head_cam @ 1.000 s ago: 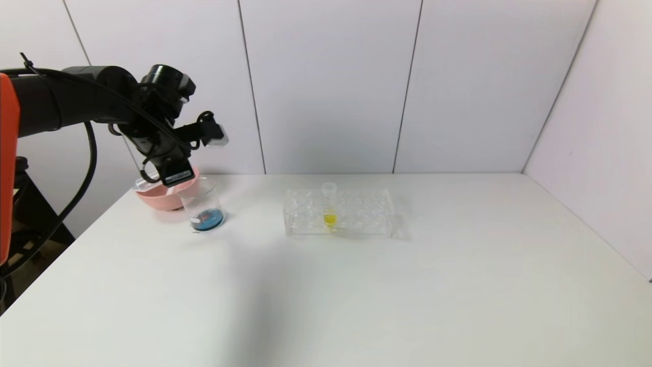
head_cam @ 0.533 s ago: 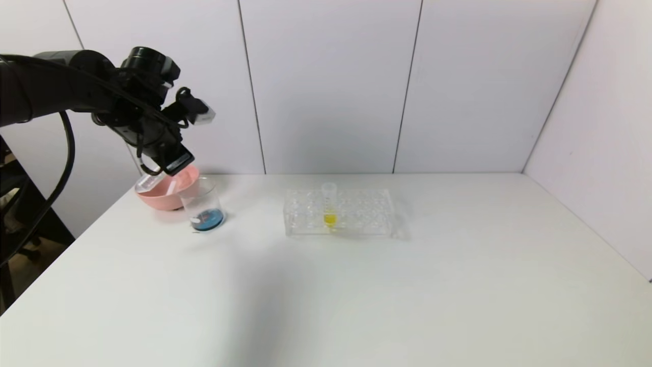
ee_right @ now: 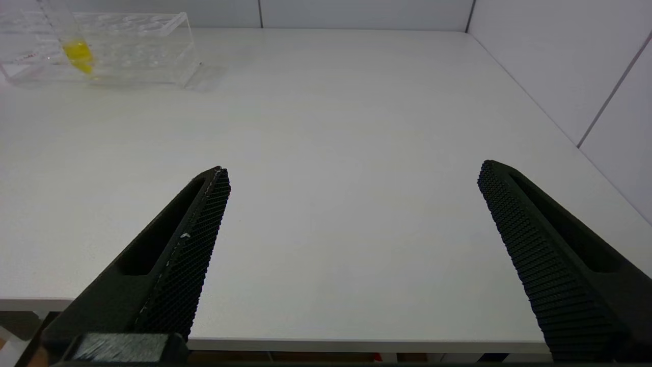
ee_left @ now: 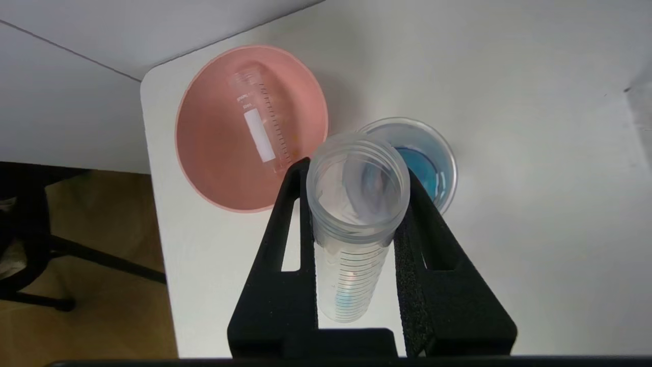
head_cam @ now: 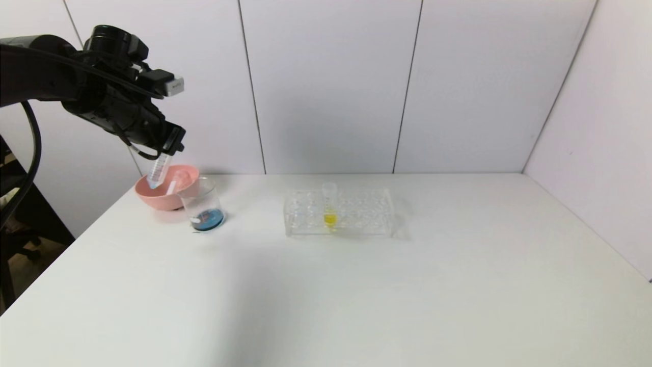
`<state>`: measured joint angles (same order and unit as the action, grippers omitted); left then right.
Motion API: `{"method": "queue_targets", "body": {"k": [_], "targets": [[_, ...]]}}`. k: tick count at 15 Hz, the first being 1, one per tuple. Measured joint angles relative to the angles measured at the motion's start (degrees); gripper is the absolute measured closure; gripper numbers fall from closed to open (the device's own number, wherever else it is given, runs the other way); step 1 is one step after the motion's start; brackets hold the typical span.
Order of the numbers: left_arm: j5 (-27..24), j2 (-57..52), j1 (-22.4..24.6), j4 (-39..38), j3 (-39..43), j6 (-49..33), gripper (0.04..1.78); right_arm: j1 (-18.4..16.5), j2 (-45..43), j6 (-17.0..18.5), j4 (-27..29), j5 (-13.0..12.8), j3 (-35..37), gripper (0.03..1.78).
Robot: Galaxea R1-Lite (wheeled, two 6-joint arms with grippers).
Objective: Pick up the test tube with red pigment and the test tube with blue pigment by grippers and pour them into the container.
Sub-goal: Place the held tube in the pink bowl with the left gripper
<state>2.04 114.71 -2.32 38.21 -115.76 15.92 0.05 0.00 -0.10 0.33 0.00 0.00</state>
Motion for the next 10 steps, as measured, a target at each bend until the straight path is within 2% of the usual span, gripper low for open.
{"method": "queue_targets", "body": {"k": [4,8,10], "targets": [[-8.3,-1.2,2.1,-4.1,1.3,-11.4,1.37,0.0,0.0,0.0,0.0,0.0,0.0,0.04],[-8.2,-1.0,4.3,-9.9,2.1,-11.9,1.37,0.0,0.0,0.0,0.0,0.0,0.0,0.04],[-8.1,0.0,4.4,-17.0,2.8,-11.8,1.37,0.0,0.0,0.0,0.0,0.0,0.0,0.04]]}}
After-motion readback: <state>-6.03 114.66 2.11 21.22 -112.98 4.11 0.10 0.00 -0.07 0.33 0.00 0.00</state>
